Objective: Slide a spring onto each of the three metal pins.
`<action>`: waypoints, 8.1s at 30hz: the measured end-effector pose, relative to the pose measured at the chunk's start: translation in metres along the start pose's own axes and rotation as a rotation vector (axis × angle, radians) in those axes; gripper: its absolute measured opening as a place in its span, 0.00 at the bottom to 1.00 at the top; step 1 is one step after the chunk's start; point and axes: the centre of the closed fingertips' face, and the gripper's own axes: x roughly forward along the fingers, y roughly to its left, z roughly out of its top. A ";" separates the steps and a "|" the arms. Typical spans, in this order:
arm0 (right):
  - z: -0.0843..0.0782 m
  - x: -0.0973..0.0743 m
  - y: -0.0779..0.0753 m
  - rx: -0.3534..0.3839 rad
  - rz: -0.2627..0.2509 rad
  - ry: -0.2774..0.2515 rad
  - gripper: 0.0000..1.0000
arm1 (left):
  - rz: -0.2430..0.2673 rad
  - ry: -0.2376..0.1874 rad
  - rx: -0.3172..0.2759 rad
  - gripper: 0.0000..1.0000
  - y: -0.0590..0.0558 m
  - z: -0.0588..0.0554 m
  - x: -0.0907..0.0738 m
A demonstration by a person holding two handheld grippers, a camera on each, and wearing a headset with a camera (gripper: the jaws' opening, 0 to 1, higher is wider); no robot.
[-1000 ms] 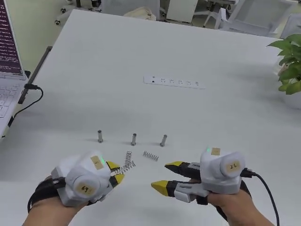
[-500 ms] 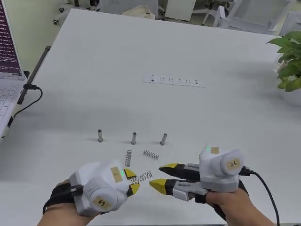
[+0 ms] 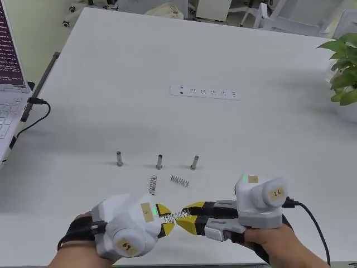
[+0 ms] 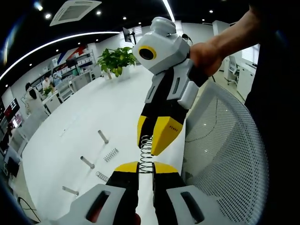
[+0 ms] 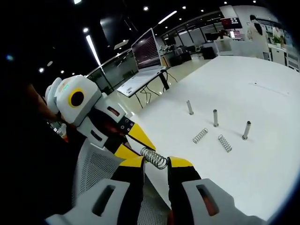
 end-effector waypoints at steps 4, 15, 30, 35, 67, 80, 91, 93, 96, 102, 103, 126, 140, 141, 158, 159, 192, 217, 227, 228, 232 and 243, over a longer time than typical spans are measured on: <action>0.002 -0.002 0.001 0.002 0.009 -0.008 0.13 | -0.004 0.007 0.026 0.02 0.001 -0.001 0.001; 0.005 -0.002 0.001 -0.021 0.019 0.008 0.11 | -0.014 0.013 0.085 0.02 0.004 0.003 0.005; 0.006 0.002 0.002 -0.104 -0.005 0.059 0.08 | -0.010 0.012 0.053 0.03 0.008 -0.002 0.012; 0.007 0.002 -0.001 -0.111 -0.022 0.057 0.08 | 0.005 0.002 0.014 0.03 0.011 -0.003 0.013; 0.013 -0.003 -0.038 -0.107 -0.113 0.082 0.08 | 0.208 -0.029 -0.314 0.15 0.070 -0.043 -0.025; 0.022 0.008 -0.045 -0.131 -0.117 0.110 0.08 | 0.302 -0.045 -0.417 0.21 0.091 -0.065 -0.054; 0.035 0.023 -0.052 -0.161 -0.111 0.149 0.08 | 0.345 -0.044 -0.477 0.28 0.098 -0.084 -0.070; 0.039 0.026 -0.053 -0.173 -0.111 0.158 0.08 | 0.350 -0.044 -0.485 0.29 0.099 -0.087 -0.072; 0.045 0.031 -0.057 -0.189 -0.115 0.168 0.08 | 0.356 -0.045 -0.497 0.32 0.100 -0.091 -0.076; 0.058 0.039 -0.064 -0.209 -0.131 0.172 0.08 | 0.376 -0.054 -0.522 0.36 0.103 -0.097 -0.084; 0.061 0.041 -0.066 -0.211 -0.135 0.172 0.08 | 0.380 -0.054 -0.526 0.37 0.104 -0.099 -0.086; 0.086 0.099 -0.087 -0.216 -0.166 0.245 0.08 | 0.400 -0.083 -0.610 0.55 0.106 -0.116 -0.100; 0.105 0.133 -0.101 -0.214 -0.179 0.272 0.08 | 0.396 -0.078 -0.637 0.59 0.102 -0.124 -0.104; 0.107 0.136 -0.102 -0.217 -0.181 0.274 0.08 | 0.398 -0.078 -0.639 0.59 0.103 -0.125 -0.105; 0.115 0.170 -0.101 -0.245 -0.168 0.322 0.08 | 0.391 -0.089 -0.650 0.59 0.106 -0.126 -0.105; 0.115 0.171 -0.102 -0.247 -0.169 0.325 0.08 | 0.388 -0.091 -0.654 0.59 0.107 -0.127 -0.105; 0.115 0.196 -0.100 -0.318 -0.142 0.385 0.08 | 0.390 -0.089 -0.672 0.59 0.112 -0.131 -0.104; 0.108 0.208 -0.098 -0.434 -0.126 0.415 0.09 | 0.372 -0.070 -0.653 0.59 0.112 -0.124 -0.099; 0.098 0.216 -0.101 -0.470 -0.120 0.442 0.09 | 0.368 -0.066 -0.649 0.59 0.114 -0.123 -0.098; 0.097 0.217 -0.102 -0.470 -0.117 0.445 0.09 | 0.368 -0.067 -0.649 0.59 0.114 -0.123 -0.098; 0.093 0.222 -0.104 -0.469 -0.116 0.450 0.09 | 0.368 -0.066 -0.649 0.59 0.114 -0.123 -0.098; 0.084 0.227 -0.107 -0.471 -0.114 0.467 0.09 | 0.369 -0.061 -0.650 0.58 0.113 -0.124 -0.098</action>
